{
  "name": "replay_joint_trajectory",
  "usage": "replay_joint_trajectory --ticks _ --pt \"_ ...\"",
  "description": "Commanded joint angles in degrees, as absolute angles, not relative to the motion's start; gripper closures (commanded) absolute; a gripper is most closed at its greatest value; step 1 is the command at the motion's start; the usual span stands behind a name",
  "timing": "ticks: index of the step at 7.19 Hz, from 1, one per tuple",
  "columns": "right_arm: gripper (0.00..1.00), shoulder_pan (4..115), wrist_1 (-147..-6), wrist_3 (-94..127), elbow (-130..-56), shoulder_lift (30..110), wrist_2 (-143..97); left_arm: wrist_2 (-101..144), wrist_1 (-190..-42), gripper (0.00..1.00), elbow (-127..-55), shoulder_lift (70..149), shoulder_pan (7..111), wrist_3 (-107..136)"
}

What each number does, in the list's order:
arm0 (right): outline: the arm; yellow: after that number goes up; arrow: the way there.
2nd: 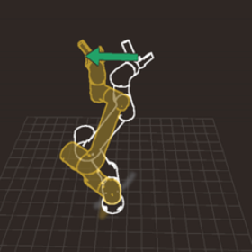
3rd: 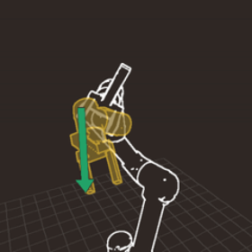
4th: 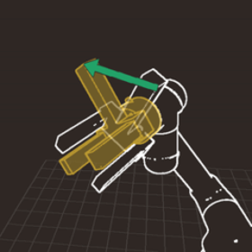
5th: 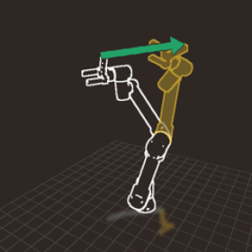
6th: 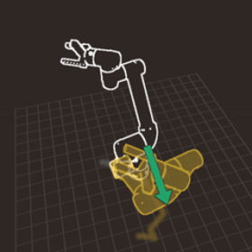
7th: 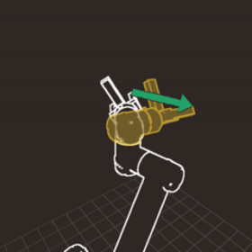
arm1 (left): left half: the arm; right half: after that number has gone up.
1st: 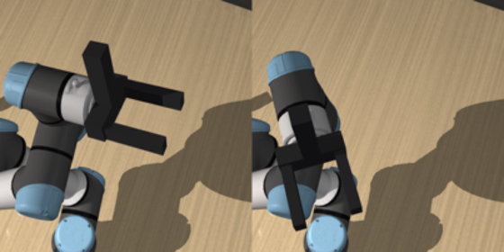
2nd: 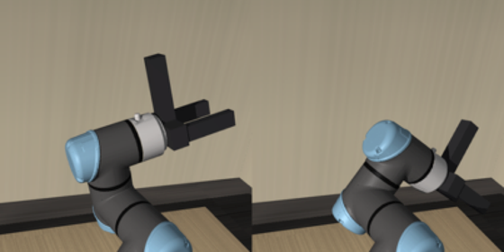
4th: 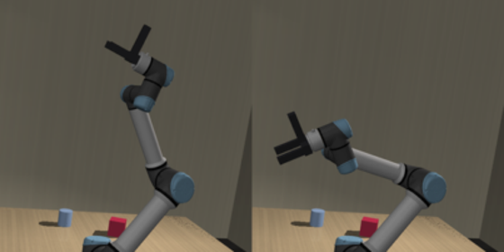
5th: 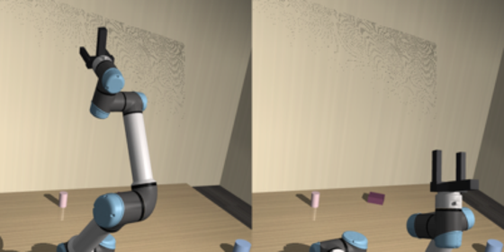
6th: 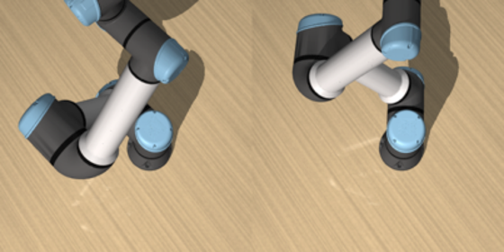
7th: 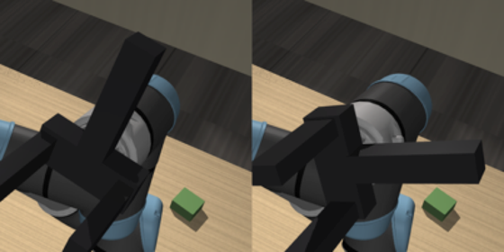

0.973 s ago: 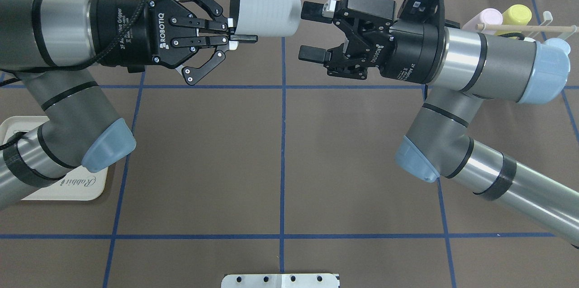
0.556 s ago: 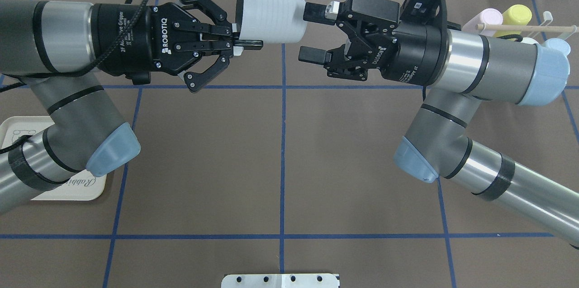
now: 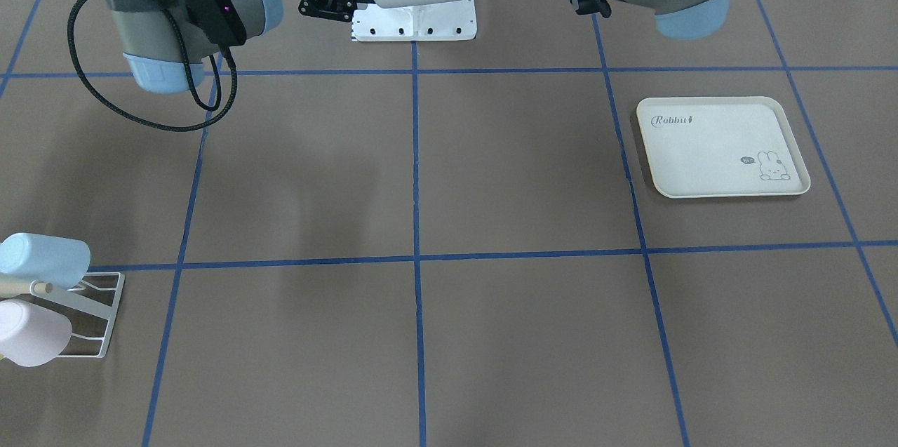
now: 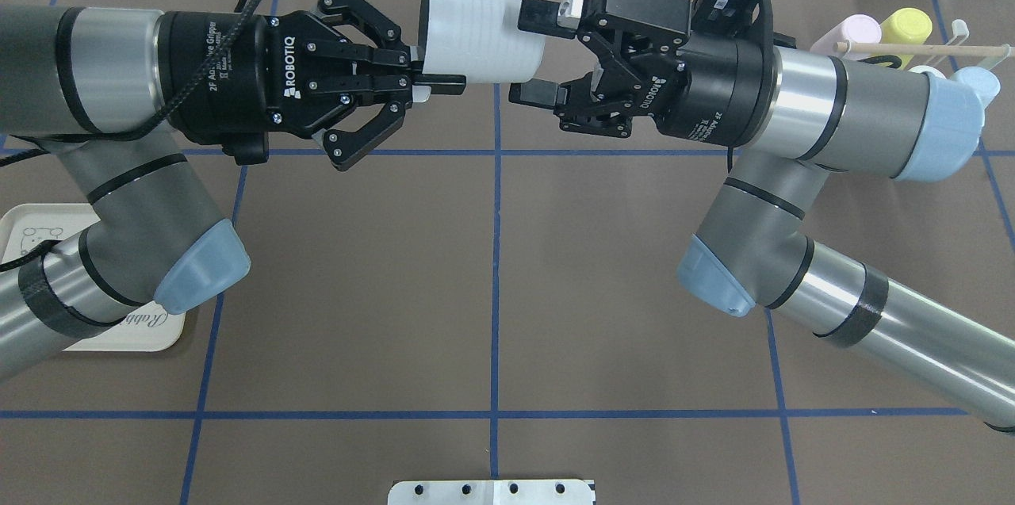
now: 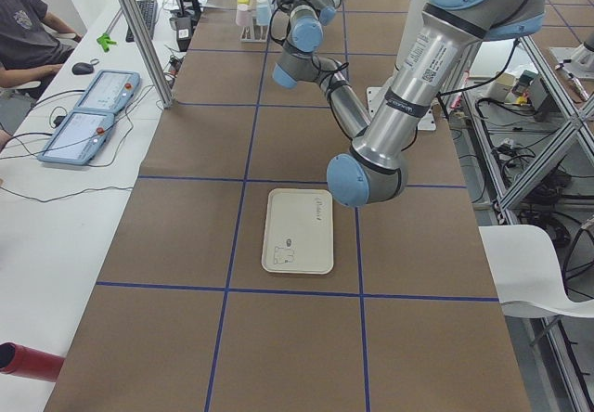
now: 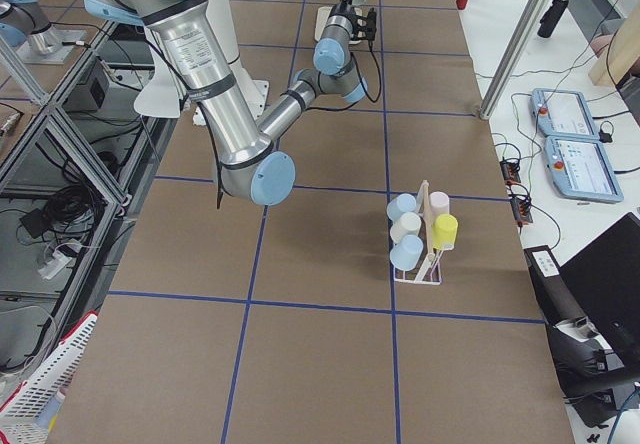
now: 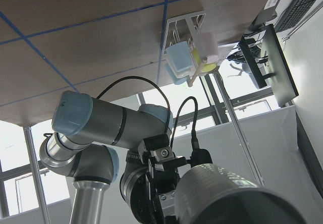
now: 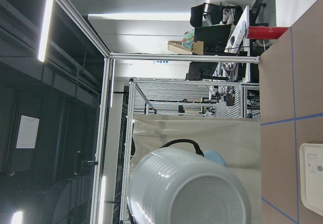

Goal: Transfer IKEA cup to right arm and place on rack

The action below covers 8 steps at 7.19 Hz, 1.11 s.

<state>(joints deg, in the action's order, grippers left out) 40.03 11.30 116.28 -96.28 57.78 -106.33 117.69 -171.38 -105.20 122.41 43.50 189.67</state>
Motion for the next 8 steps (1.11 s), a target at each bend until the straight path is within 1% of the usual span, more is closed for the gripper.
replay_joint_trajectory --ticks 1,3,5,6,8 --pt "0.03 39.99 11.51 116.28 -96.06 57.39 -106.17 117.69 -171.47 1.0 -105.64 122.52 43.42 191.16" --pt "0.03 40.08 11.6 116.28 -96.06 57.3 -106.0 117.77 -171.47 1.0 -106.08 122.52 42.55 191.16" --pt "0.07 40.08 11.69 116.28 -96.06 57.3 -106.0 117.77 -171.47 1.0 -106.17 122.52 42.19 191.16" --pt "0.1 40.08 11.95 116.28 -96.06 57.3 -106.0 117.77 -171.47 1.0 -106.17 122.52 42.19 191.16" --pt "0.21 40.08 14.75 116.28 -94.93 57.39 -105.82 117.77 -171.47 1.0 -106.17 122.52 42.19 191.16"
